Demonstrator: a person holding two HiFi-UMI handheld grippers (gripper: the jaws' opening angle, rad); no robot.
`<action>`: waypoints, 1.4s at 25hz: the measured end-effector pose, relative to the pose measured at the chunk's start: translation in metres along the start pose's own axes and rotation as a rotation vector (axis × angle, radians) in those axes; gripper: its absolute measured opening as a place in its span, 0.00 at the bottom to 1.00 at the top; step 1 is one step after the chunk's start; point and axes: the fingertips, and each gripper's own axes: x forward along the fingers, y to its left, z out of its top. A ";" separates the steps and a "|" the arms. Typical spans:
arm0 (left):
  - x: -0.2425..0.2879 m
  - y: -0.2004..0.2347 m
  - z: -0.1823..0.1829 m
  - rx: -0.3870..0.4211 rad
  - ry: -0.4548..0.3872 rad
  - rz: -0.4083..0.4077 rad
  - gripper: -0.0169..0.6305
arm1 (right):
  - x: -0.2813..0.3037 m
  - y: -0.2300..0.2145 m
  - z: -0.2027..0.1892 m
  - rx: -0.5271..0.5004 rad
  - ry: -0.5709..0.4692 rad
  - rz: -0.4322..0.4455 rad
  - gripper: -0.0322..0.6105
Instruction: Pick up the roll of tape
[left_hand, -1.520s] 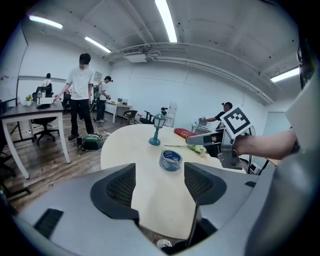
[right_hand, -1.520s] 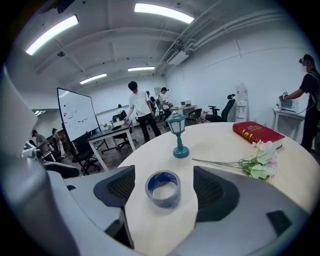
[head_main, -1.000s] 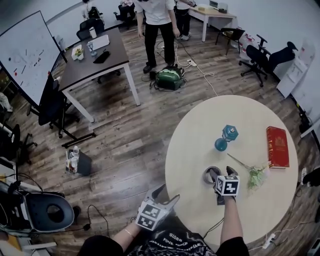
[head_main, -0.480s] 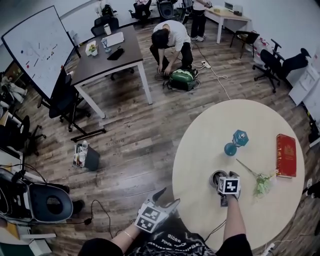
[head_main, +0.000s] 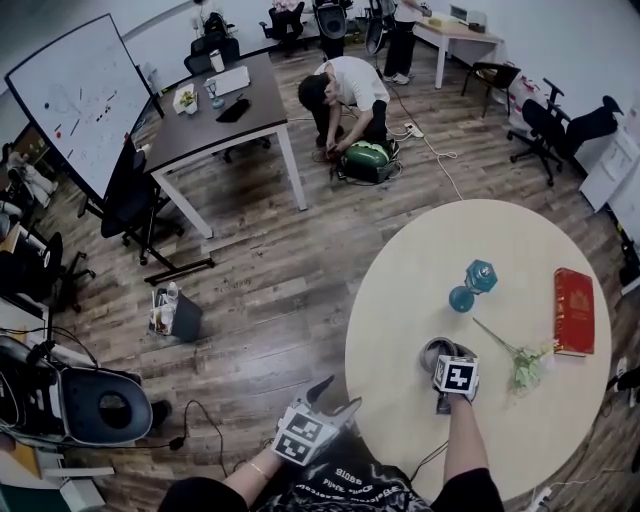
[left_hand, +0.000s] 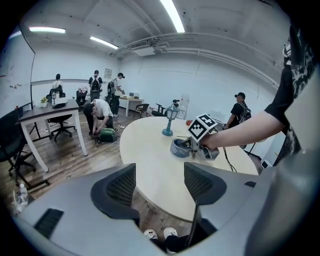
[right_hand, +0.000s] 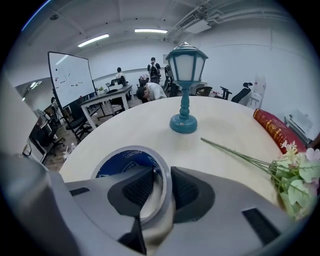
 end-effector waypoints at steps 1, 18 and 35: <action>-0.001 0.000 -0.001 -0.001 0.000 0.002 0.53 | -0.001 0.000 0.000 -0.002 -0.002 -0.006 0.23; -0.006 0.002 -0.006 -0.035 -0.017 0.039 0.52 | -0.016 -0.008 0.016 0.012 -0.065 -0.059 0.18; -0.015 -0.018 -0.001 -0.049 -0.083 -0.003 0.52 | -0.102 -0.016 0.025 0.037 -0.205 -0.122 0.17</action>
